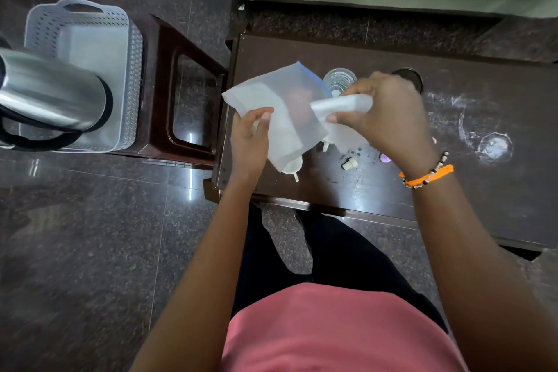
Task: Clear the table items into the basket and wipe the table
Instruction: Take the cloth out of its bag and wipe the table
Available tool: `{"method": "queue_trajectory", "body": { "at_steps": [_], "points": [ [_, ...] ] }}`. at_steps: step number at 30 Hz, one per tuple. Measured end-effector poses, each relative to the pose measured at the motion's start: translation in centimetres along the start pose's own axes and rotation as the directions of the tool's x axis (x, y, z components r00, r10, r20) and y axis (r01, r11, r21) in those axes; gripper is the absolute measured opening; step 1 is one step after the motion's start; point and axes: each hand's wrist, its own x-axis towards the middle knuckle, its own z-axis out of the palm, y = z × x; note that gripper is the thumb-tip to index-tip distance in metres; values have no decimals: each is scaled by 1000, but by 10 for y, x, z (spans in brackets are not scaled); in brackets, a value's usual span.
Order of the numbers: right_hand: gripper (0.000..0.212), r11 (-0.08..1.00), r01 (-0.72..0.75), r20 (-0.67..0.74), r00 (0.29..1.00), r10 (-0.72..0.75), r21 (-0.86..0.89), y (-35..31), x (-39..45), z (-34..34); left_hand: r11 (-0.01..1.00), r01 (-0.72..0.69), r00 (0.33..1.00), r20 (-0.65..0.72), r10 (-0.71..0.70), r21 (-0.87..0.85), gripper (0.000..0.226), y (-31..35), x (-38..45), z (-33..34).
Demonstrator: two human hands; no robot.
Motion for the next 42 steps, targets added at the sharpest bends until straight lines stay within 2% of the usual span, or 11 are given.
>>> {"method": "queue_trajectory", "body": {
  "at_steps": [2, 4, 8, 11, 15, 20, 27, 30, 35, 38, 42],
  "points": [
    [29, 996, -91, 67, 994, 90, 14, 1, 3, 10, 998, -49, 997, 67, 46, 38, 23, 8, -1, 5],
    [23, 952, -196, 170, 973, 158, 234, 4, 7, 19, 996, -57, 988, 148, 47, 63, 22, 14, -3, 9],
    [34, 652, -354, 350, 926, 143, 670, 10, 8, 23, 993, -64, 973, 227, 40, 96, 32, 18, -6, 11],
    [33, 490, -415, 431, 898, 86, 767, 10, 9, 21, 992, -88, 963, 262, 61, 91, 34, 18, -6, 10],
    [27, 319, -450, 444, 891, 97, 834, 7, 9, 21, 997, -83, 941, 329, 78, 1, 17, 21, -8, 8],
    [38, 491, -345, 229, 932, 283, 800, 6, 9, 34, 998, -48, 913, 403, 60, -39, 20, 19, -8, 8],
    [37, 507, -288, 125, 936, 330, 813, 7, 10, 53, 975, 54, 926, 377, 31, -213, 9, 14, -9, 15],
    [41, 548, -323, 171, 935, 311, 772, 12, 9, 56, 966, 88, 936, 351, 2, -242, 13, 13, -8, 18],
    [46, 483, -459, 414, 887, 203, 746, 32, 7, 53, 963, 171, 939, 329, -95, -210, 11, 16, -6, 23],
    [45, 468, -483, 456, 872, 179, 740, 44, 6, 50, 965, 217, 927, 342, -156, -146, 13, 17, -3, 26],
    [41, 442, -496, 442, 868, 227, 747, 55, 5, 54, 961, 252, 949, 226, -222, -117, 23, 15, 1, 40]
  ]
}}
